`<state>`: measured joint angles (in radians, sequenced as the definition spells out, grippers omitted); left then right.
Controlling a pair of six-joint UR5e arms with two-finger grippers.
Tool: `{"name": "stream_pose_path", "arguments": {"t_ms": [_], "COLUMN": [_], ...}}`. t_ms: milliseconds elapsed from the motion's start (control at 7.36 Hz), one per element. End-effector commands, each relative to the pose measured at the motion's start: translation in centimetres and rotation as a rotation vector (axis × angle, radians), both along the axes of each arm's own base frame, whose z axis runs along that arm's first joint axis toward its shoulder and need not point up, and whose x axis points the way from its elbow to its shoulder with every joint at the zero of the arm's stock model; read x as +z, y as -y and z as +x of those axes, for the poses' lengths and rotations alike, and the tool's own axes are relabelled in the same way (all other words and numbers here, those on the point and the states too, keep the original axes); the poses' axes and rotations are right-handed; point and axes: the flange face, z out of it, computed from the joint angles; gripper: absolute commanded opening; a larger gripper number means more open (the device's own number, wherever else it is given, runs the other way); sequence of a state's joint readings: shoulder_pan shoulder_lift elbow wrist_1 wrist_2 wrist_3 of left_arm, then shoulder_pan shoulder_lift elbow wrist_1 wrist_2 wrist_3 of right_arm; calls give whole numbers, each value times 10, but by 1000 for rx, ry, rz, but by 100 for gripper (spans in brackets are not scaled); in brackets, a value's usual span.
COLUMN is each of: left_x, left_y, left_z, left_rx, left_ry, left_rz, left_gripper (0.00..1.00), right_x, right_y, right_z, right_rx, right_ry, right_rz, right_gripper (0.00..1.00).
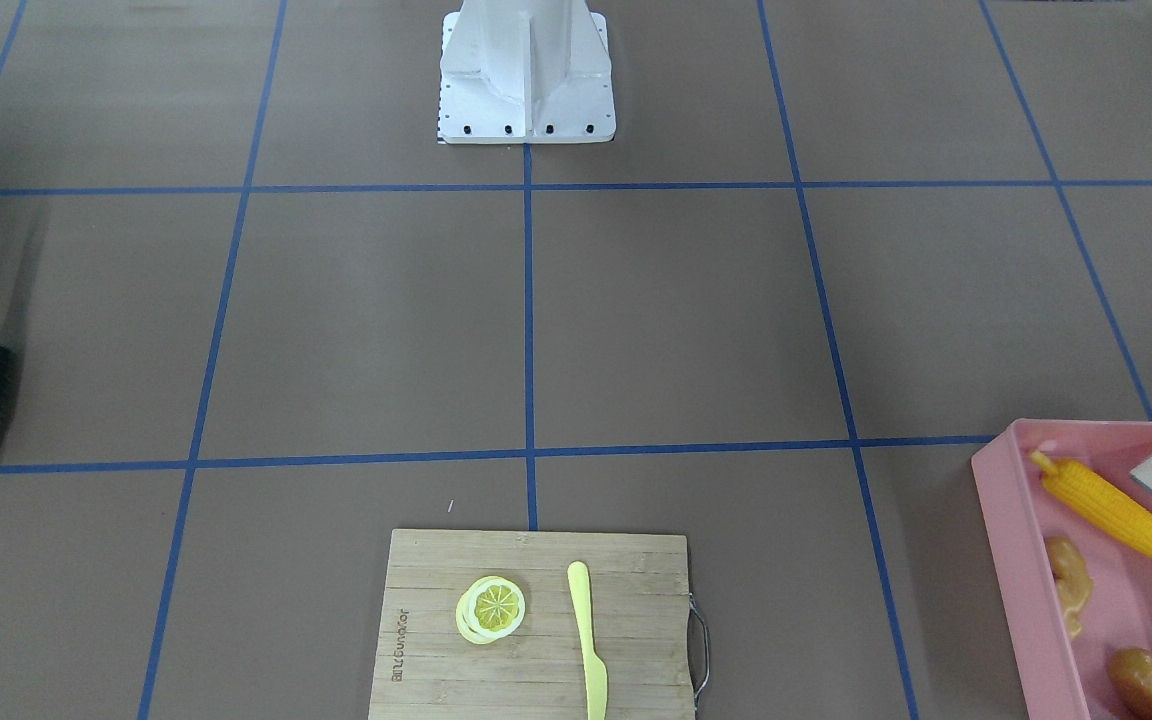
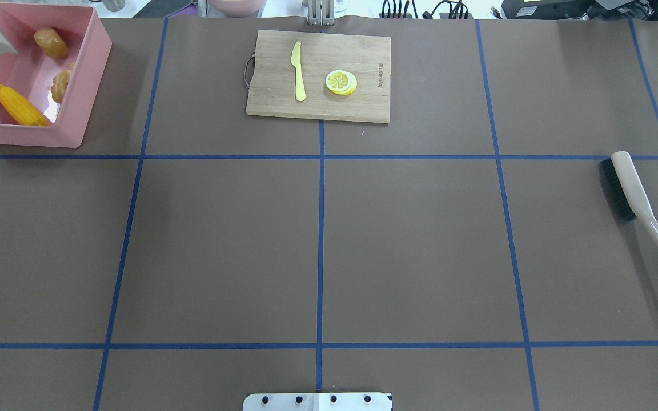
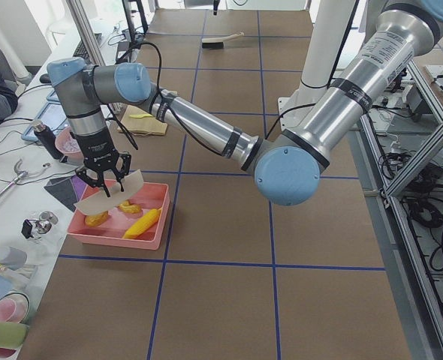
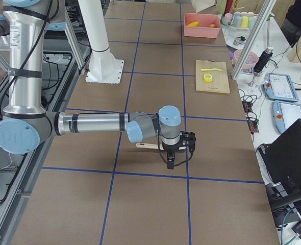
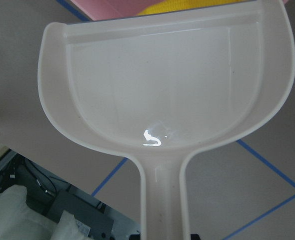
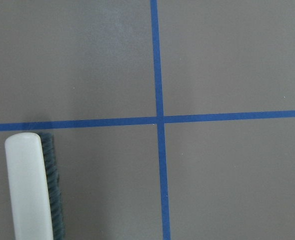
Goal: Sweep and dump trash into bin
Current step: 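Lower the brush onto the table with the right gripper while left lifts dustpan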
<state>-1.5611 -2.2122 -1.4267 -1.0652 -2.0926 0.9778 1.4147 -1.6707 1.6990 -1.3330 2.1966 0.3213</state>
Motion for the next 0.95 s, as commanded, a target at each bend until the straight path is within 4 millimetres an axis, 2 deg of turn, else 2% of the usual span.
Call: {"name": "stream_pose_path", "arguments": {"t_ms": [0, 272, 408, 544, 680, 816], "left_x": [-35, -51, -60, -80, -101, -109], "left_y": [-16, -44, -61, -84, -117, -143], "left_z": [25, 143, 207, 261, 328, 385], "left_rx": [35, 227, 327, 384, 447, 486], "left_ry": [-210, -278, -334, -375, -415, -378], "left_rz": [213, 413, 442, 486, 501, 576], "left_gripper": [0, 0, 0, 0, 0, 0], "right_x": [19, 29, 25, 24, 24, 24], "right_y": [-10, -8, -5, -9, -11, -11], "right_z": [4, 4, 7, 12, 18, 20], "right_rx": [-33, -33, -27, -20, -25, -23], "right_ry": [-1, -9, 14, 58, 73, 72], "right_rz": [-10, -26, -22, -29, -19, -19], "right_gripper": [100, 100, 100, 100, 100, 100]}}
